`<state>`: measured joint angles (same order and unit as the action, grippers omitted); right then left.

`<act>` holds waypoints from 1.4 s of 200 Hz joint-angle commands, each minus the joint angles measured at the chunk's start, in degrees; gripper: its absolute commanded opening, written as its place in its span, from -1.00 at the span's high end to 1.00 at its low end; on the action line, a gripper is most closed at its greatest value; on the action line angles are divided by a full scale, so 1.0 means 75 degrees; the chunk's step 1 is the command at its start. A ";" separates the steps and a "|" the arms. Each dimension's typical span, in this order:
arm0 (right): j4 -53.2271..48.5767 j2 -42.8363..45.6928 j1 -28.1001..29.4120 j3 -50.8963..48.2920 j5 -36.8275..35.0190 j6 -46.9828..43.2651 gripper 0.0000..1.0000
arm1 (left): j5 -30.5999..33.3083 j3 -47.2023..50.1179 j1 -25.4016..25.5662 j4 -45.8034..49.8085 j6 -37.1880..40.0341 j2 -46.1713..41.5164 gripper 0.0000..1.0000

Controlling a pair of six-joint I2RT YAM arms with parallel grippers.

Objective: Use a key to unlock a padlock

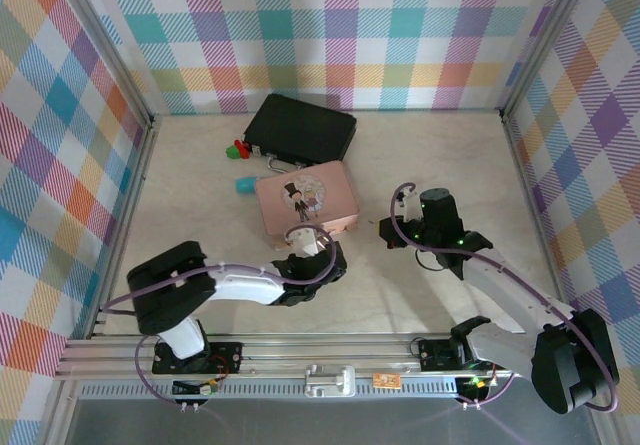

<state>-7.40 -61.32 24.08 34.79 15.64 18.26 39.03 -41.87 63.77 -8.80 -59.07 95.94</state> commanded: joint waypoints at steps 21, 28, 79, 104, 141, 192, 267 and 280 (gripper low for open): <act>0.0403 0.0128 0.0029 -0.0160 0.0177 0.0140 1.00 | 0.0781 -0.0556 0.0002 -0.0855 -0.0389 0.0851 -0.44; 0.0408 0.0116 0.0024 -0.0161 0.0177 0.0132 1.00 | 0.0730 -0.0629 -0.0026 -0.0906 -0.0397 0.0983 -0.43; 0.0434 0.0089 0.0024 -0.0160 0.0134 0.0085 1.00 | 0.0392 -0.0906 -0.0261 -0.1221 -0.0457 0.1753 -0.18; 0.0445 0.0088 0.0024 -0.0190 0.0127 0.0107 1.00 | 0.0403 -0.0890 -0.0389 -0.1214 -0.0468 0.1844 0.09; 0.0560 0.0046 0.0012 -0.0319 0.0206 0.0202 1.00 | -0.0033 -0.0534 -0.0648 -0.1695 -0.0459 0.1675 0.57; 0.1023 -0.0186 -0.0023 -0.0821 0.0744 0.0769 1.00 | -0.0972 0.0238 -0.0733 -0.2405 -0.0890 0.0711 0.94; 0.4377 -0.1400 -0.0023 -0.2249 0.2487 0.3148 1.00 | -0.2449 0.1410 -0.0995 -0.5945 -0.1744 0.0358 1.00; 0.5005 -0.1631 -0.0021 -0.2451 0.2641 0.3600 1.00 | -0.2640 0.1520 -0.1025 -0.6936 -0.1860 0.0629 1.00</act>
<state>15.90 -71.29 24.01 18.83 29.80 36.07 24.62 -31.94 57.14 -41.15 -67.99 98.94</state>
